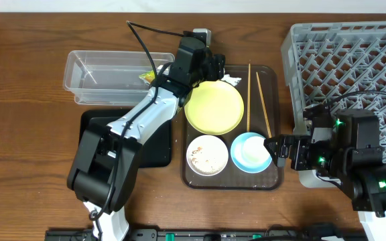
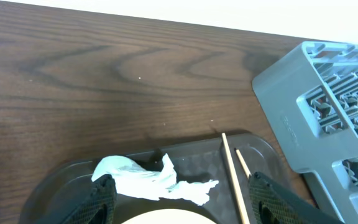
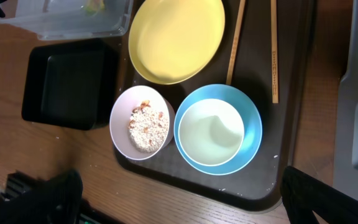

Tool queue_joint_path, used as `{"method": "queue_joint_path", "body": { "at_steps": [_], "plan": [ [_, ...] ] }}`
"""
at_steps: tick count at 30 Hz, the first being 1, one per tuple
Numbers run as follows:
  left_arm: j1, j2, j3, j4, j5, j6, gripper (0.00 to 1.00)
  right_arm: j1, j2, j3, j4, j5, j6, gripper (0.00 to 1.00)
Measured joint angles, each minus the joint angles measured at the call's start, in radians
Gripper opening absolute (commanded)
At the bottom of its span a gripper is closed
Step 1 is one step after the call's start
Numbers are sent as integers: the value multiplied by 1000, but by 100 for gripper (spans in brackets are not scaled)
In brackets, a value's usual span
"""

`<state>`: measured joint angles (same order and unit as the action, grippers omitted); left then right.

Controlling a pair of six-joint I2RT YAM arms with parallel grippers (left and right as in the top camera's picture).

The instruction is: Sort waste into correct bins and load items into the dishwasher rack

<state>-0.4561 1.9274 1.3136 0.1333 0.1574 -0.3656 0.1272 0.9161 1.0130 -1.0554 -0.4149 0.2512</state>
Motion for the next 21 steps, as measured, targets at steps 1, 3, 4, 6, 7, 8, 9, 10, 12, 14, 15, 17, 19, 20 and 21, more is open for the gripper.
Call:
{"method": "queue_joint_path", "body": {
  "at_steps": [1, 3, 4, 6, 7, 8, 9, 10, 12, 14, 15, 17, 19, 20, 21],
  "plan": [
    [-1, 0, 0, -1, -8, 1, 68, 0, 0, 0, 0, 0, 0, 99],
    [-2, 7, 0, 3, -34, 3, 68, 0, 0, 0, 0, 0, 0, 99],
    [-2, 14, 0, 8, -44, 5, 68, 0, 0, 0, -1, 0, 0, 99],
    [-1, 42, 0, 26, -63, 24, 68, 0, 0, 0, -2, 0, 0, 99],
    [-2, 62, 0, 32, -68, 33, 68, 0, 0, 0, -3, 0, 0, 99],
    [-2, 88, 0, 32, -74, 46, 68, 0, 0, 0, -4, 0, 0, 99],
    [-2, 113, 0, 32, -79, 58, 68, 0, 0, 0, -5, 0, 0, 99],
    [-2, 134, 0, 33, -82, 71, 68, 0, 0, 0, -7, 0, 0, 99],
    [-3, 174, 0, 37, -87, 109, 68, 0, 0, 0, -8, 0, 0, 99],
    [-5, 195, 0, 56, -101, 152, 68, 0, 0, 0, -9, 0, 0, 99],
    [-8, 200, 0, 63, -116, 174, 68, 0, 0, 0, -10, 0, 0, 99],
    [-16, 201, 0, 85, -148, 215, 68, 0, 0, 0, -10, 0, 0, 99],
    [-26, 201, 0, 107, -169, 251, 68, 0, 0, 0, -10, 0, 0, 99],
    [-29, 201, 0, 111, -175, 264, 68, 0, 0, 0, -10, 0, 0, 99],
    [-33, 201, 0, 114, -182, 274, 68, 0, 0, 0, -10, 0, 0, 99]
  ]
}}
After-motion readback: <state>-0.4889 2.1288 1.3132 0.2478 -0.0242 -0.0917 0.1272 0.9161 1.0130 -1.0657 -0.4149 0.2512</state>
